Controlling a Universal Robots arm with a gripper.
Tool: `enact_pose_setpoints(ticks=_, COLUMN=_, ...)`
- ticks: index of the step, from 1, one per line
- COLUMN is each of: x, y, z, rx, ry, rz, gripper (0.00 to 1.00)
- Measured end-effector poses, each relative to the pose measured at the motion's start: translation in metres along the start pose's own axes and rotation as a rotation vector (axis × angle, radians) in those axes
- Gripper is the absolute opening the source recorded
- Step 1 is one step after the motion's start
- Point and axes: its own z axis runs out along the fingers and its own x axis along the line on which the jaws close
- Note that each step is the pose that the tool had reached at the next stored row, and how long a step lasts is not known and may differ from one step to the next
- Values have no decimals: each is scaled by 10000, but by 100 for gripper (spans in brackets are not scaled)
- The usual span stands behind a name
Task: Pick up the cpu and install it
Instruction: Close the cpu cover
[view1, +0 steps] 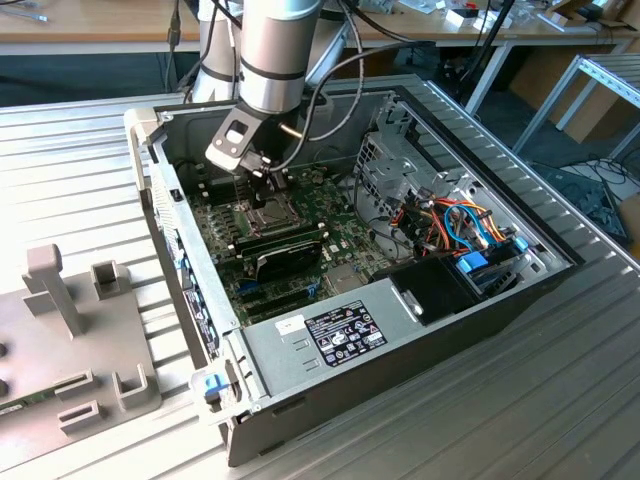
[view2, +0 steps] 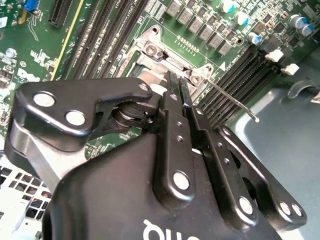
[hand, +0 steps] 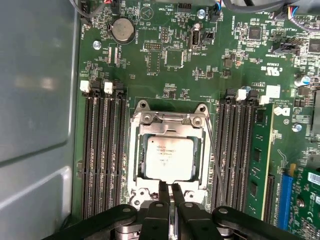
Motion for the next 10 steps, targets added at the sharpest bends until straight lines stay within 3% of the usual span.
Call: enact_pose_setpoints(ticks=10, x=-2, y=-1, z=-157, rx=1, ry=-5, rz=0, gripper=16)
